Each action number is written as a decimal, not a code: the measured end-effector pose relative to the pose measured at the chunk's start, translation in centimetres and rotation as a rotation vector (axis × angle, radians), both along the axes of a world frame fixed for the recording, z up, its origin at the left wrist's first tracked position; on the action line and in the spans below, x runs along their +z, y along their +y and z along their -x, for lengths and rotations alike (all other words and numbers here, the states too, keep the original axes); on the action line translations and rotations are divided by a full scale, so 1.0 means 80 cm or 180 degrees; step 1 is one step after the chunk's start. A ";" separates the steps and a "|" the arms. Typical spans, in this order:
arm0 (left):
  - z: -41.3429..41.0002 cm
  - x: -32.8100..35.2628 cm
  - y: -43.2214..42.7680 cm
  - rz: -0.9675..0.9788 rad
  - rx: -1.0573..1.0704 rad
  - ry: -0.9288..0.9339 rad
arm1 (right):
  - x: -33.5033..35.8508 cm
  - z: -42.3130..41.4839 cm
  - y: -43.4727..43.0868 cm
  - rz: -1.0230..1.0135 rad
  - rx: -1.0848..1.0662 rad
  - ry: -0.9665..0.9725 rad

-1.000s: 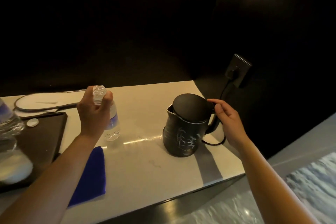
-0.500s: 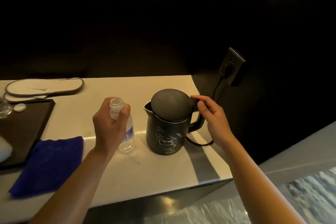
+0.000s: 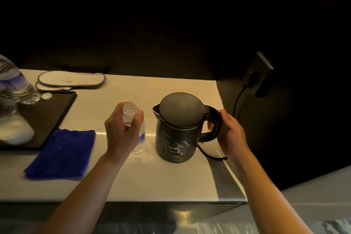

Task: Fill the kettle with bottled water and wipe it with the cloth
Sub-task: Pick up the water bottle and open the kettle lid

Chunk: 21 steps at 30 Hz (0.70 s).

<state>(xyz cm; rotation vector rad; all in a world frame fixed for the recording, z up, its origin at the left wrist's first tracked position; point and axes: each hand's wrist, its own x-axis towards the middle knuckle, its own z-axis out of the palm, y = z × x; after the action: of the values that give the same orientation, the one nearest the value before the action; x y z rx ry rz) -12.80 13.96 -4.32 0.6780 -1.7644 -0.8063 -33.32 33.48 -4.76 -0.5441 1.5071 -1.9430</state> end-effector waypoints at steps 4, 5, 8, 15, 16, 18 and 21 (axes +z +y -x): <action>0.000 -0.001 0.001 -0.0036 0.0061 -0.0038 | 0.004 0.005 0.005 0.0101 0.0244 -0.0203; 0.001 -0.001 0.001 -0.0033 0.0070 -0.0053 | 0.004 0.005 0.006 0.0135 0.0295 -0.0219; 0.002 -0.002 0.001 -0.0042 0.0085 -0.0077 | 0.005 0.006 0.008 0.0198 0.0367 -0.0250; 0.001 -0.005 -0.001 -0.0033 0.0026 -0.0084 | 0.004 0.004 0.008 0.0218 0.0437 -0.0107; 0.001 -0.005 -0.001 -0.0043 0.0030 -0.0086 | 0.004 0.003 0.006 0.0127 0.0346 0.0060; -0.001 -0.005 0.000 -0.0065 0.0020 -0.0085 | 0.007 -0.002 0.003 -0.0207 0.0115 0.0697; -0.005 -0.008 0.001 -0.0091 0.0033 -0.0101 | 0.027 -0.015 -0.002 -0.0605 -0.0149 0.1554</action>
<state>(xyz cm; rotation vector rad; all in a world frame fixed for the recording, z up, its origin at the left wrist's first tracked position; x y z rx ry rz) -12.41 14.01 -4.97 0.7219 -1.7795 -0.8193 -32.12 33.33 -2.60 -0.9532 1.9926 -1.7506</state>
